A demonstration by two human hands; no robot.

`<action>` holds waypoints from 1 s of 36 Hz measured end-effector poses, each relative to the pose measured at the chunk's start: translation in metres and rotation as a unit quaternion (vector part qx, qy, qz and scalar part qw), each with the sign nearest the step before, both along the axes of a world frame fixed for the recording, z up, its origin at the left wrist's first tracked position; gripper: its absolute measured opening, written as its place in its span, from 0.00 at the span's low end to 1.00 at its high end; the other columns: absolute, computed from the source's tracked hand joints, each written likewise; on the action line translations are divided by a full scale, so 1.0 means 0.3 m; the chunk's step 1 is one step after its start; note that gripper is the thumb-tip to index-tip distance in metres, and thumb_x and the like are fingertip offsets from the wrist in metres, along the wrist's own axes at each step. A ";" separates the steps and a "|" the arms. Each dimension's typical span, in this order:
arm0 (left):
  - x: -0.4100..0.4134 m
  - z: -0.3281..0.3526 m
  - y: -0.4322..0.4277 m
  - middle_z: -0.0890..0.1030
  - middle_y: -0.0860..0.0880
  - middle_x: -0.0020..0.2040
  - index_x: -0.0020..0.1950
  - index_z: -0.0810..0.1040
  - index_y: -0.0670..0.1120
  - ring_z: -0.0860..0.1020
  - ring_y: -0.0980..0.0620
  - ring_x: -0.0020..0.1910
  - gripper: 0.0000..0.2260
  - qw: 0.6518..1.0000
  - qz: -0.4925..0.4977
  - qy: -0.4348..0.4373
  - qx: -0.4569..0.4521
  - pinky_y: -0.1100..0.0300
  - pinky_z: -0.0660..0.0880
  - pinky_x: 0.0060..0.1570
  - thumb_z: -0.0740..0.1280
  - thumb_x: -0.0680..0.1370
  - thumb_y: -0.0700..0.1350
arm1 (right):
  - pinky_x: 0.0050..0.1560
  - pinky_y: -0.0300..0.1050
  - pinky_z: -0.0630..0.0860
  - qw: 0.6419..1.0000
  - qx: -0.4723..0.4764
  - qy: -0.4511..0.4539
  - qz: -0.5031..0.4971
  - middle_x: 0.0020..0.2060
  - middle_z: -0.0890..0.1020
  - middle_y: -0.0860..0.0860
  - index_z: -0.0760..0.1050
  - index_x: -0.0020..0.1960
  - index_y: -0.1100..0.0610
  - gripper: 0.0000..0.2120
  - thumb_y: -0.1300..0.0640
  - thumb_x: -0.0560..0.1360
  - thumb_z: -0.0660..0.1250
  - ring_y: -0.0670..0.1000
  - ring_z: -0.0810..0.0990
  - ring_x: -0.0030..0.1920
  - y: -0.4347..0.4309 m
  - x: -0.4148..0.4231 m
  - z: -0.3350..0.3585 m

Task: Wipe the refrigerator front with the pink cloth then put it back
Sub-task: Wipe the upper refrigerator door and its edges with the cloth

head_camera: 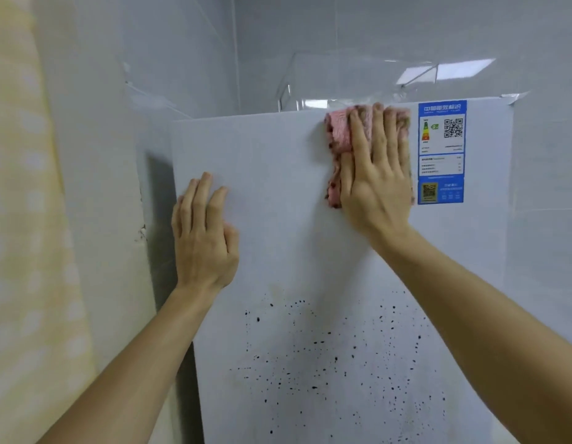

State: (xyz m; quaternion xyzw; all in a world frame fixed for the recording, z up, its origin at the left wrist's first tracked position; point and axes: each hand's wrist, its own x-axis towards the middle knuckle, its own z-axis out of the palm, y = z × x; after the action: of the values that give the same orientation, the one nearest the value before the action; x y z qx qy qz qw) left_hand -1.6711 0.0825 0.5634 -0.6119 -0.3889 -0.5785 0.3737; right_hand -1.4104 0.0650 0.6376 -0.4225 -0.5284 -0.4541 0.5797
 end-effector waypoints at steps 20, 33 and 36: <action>-0.055 -0.007 0.022 0.64 0.39 0.81 0.77 0.69 0.42 0.61 0.38 0.81 0.22 1.000 -0.006 0.004 0.013 0.46 0.56 0.81 0.61 0.83 0.41 | 0.81 0.56 0.61 0.970 -0.049 -0.237 0.033 0.80 0.66 0.58 0.66 0.81 0.59 0.29 0.70 0.81 0.56 0.57 0.62 0.82 -0.016 -0.143 -0.334; -0.100 0.001 0.020 0.65 0.40 0.81 0.77 0.70 0.43 0.61 0.39 0.81 0.23 0.999 -0.026 0.026 -0.005 0.50 0.54 0.81 0.58 0.82 0.39 | 0.84 0.58 0.53 0.996 -0.014 -0.057 0.064 0.82 0.63 0.60 0.66 0.82 0.56 0.27 0.57 0.83 0.61 0.60 0.58 0.83 0.006 -0.338 -0.117; -0.118 0.001 0.019 0.65 0.41 0.81 0.78 0.69 0.42 0.61 0.40 0.81 0.24 0.999 -0.037 0.037 -0.014 0.48 0.57 0.81 0.56 0.81 0.38 | 0.83 0.58 0.55 0.987 -0.036 -0.139 0.076 0.82 0.62 0.59 0.65 0.82 0.56 0.26 0.57 0.84 0.61 0.58 0.56 0.84 0.001 -0.382 -0.263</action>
State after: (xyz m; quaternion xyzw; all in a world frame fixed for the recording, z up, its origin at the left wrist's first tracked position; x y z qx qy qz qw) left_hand -1.7067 0.0882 0.5636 -0.6520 -0.3598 -0.5634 0.3578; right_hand -1.5249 0.0653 0.5587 -0.3340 -0.6505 -0.4440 0.5179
